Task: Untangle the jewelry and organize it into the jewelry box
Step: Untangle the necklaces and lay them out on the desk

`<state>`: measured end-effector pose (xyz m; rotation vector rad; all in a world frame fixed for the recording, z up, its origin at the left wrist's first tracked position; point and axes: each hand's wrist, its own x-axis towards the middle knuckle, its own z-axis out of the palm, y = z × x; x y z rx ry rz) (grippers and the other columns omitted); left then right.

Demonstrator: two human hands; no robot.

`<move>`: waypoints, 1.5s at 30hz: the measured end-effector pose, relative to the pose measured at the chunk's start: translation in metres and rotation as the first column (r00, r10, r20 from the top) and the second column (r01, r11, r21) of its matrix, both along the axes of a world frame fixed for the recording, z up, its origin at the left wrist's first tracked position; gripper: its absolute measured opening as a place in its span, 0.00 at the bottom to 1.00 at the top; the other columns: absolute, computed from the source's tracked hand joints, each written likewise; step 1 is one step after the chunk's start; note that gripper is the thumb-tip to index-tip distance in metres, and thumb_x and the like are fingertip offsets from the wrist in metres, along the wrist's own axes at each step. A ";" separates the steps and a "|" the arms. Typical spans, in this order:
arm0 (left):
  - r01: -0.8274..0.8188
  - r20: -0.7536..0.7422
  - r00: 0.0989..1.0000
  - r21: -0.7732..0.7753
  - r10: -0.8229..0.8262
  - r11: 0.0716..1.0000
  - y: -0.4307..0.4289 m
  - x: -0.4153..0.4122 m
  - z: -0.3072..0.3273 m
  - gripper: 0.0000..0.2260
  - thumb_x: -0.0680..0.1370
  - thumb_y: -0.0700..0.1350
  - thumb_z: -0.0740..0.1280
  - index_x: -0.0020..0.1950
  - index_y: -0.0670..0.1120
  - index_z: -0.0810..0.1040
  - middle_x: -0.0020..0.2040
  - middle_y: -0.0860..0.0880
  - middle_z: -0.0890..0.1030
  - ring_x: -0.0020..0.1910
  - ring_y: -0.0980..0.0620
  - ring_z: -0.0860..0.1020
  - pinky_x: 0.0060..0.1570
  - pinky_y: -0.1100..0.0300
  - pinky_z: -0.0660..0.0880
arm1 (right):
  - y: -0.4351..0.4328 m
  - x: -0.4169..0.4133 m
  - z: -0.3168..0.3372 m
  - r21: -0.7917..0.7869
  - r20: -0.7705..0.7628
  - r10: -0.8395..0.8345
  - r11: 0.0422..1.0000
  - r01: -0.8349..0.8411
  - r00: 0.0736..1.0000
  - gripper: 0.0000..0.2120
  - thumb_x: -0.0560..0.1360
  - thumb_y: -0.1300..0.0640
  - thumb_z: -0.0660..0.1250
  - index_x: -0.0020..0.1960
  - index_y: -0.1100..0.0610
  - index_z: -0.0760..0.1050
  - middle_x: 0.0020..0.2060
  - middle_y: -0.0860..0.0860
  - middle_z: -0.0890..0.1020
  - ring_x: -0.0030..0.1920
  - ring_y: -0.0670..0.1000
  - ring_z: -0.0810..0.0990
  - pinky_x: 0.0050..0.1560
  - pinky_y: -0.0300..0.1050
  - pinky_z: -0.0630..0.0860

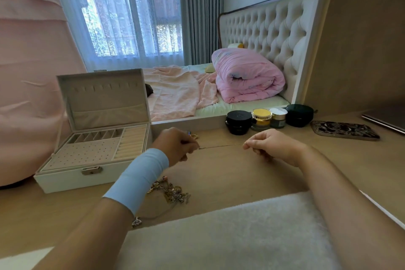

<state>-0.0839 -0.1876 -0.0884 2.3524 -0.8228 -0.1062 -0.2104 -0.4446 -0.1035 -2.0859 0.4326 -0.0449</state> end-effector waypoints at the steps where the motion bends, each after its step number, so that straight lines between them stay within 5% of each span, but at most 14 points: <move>1: 0.010 0.007 1.000 0.029 -0.010 1.000 -0.004 0.000 -0.006 0.05 0.77 0.45 0.70 0.48 0.49 0.86 0.40 0.52 0.84 0.31 0.56 0.79 0.44 0.62 0.81 | -0.001 0.000 -0.002 -0.071 -0.007 -0.023 0.997 0.022 1.000 0.09 0.81 0.55 0.67 0.50 0.54 0.85 0.33 0.47 0.78 0.32 0.44 0.73 0.35 0.38 0.70; 6: 0.000 0.112 0.993 0.248 -0.029 0.969 -0.018 0.002 -0.027 0.06 0.77 0.47 0.69 0.50 0.54 0.85 0.54 0.53 0.83 0.53 0.53 0.78 0.58 0.60 0.75 | 0.005 0.008 -0.012 -0.413 -0.037 -0.076 0.909 0.054 0.996 0.07 0.79 0.52 0.70 0.54 0.48 0.85 0.52 0.45 0.82 0.53 0.45 0.78 0.56 0.42 0.74; 11: -0.032 0.242 0.968 0.363 -0.061 0.931 -0.015 0.001 -0.030 0.09 0.79 0.49 0.66 0.56 0.57 0.83 0.60 0.53 0.79 0.59 0.51 0.75 0.58 0.57 0.75 | 0.016 0.005 -0.005 -0.587 -0.085 -0.145 0.807 0.068 0.986 0.05 0.79 0.51 0.68 0.52 0.44 0.82 0.55 0.45 0.81 0.54 0.47 0.78 0.55 0.49 0.79; 17: 0.111 0.199 0.958 0.402 -0.205 0.909 -0.008 -0.015 -0.036 0.19 0.83 0.50 0.59 0.74 0.51 0.68 0.74 0.51 0.67 0.73 0.49 0.63 0.72 0.54 0.62 | 0.051 0.013 0.008 -0.805 -0.367 -0.210 0.560 -0.196 0.906 0.25 0.82 0.53 0.59 0.78 0.56 0.63 0.75 0.59 0.63 0.72 0.62 0.66 0.69 0.58 0.70; 23: 0.251 -0.022 0.953 0.617 -0.302 0.746 -0.012 -0.029 -0.041 0.30 0.82 0.62 0.47 0.80 0.51 0.41 0.80 0.55 0.40 0.78 0.56 0.40 0.76 0.54 0.41 | 0.070 0.024 -0.014 -0.621 -0.549 -0.218 0.753 -0.219 0.807 0.40 0.82 0.37 0.52 0.82 0.57 0.39 0.82 0.57 0.41 0.81 0.59 0.39 0.78 0.66 0.47; 27: 0.241 -0.028 0.957 0.627 -0.287 0.741 -0.021 -0.025 -0.047 0.33 0.81 0.65 0.45 0.79 0.51 0.38 0.79 0.54 0.35 0.77 0.57 0.36 0.77 0.51 0.39 | 0.062 0.020 -0.019 -0.603 -0.536 -0.268 0.785 -0.142 0.800 0.45 0.79 0.29 0.50 0.82 0.56 0.36 0.81 0.56 0.37 0.81 0.57 0.36 0.78 0.68 0.46; 35: 0.244 -0.022 0.961 0.527 -0.274 0.814 -0.031 -0.020 -0.043 0.32 0.81 0.64 0.48 0.80 0.52 0.39 0.79 0.54 0.35 0.77 0.56 0.34 0.76 0.49 0.39 | 0.062 0.017 -0.015 -0.605 -0.492 -0.292 0.792 -0.081 0.820 0.48 0.78 0.29 0.50 0.81 0.58 0.33 0.81 0.55 0.35 0.81 0.55 0.35 0.74 0.74 0.46; 39: 0.231 0.023 0.970 0.243 -0.244 0.942 -0.011 -0.027 -0.022 0.28 0.83 0.58 0.53 0.80 0.54 0.49 0.80 0.55 0.46 0.78 0.56 0.43 0.75 0.56 0.43 | 0.074 0.019 -0.001 -0.687 -0.358 -0.210 0.719 -0.104 0.910 0.43 0.81 0.36 0.54 0.82 0.58 0.37 0.81 0.56 0.37 0.81 0.58 0.39 0.76 0.70 0.46; 42: 0.178 0.064 0.981 0.047 -0.181 0.983 0.015 -0.030 -0.007 0.20 0.83 0.50 0.57 0.76 0.54 0.64 0.73 0.53 0.69 0.71 0.54 0.66 0.69 0.60 0.61 | 0.099 0.019 0.014 -0.700 -0.181 0.061 0.693 -0.173 0.981 0.28 0.83 0.43 0.58 0.79 0.53 0.61 0.78 0.54 0.63 0.76 0.58 0.64 0.74 0.60 0.65; 45: 0.171 0.164 0.970 0.058 -0.178 0.984 0.044 -0.034 -0.003 0.12 0.82 0.44 0.62 0.62 0.54 0.78 0.58 0.56 0.80 0.53 0.60 0.77 0.58 0.64 0.72 | 0.127 0.015 0.020 -0.632 -0.073 0.338 0.712 -0.306 0.938 0.11 0.81 0.50 0.65 0.61 0.47 0.80 0.56 0.44 0.80 0.56 0.47 0.78 0.59 0.49 0.77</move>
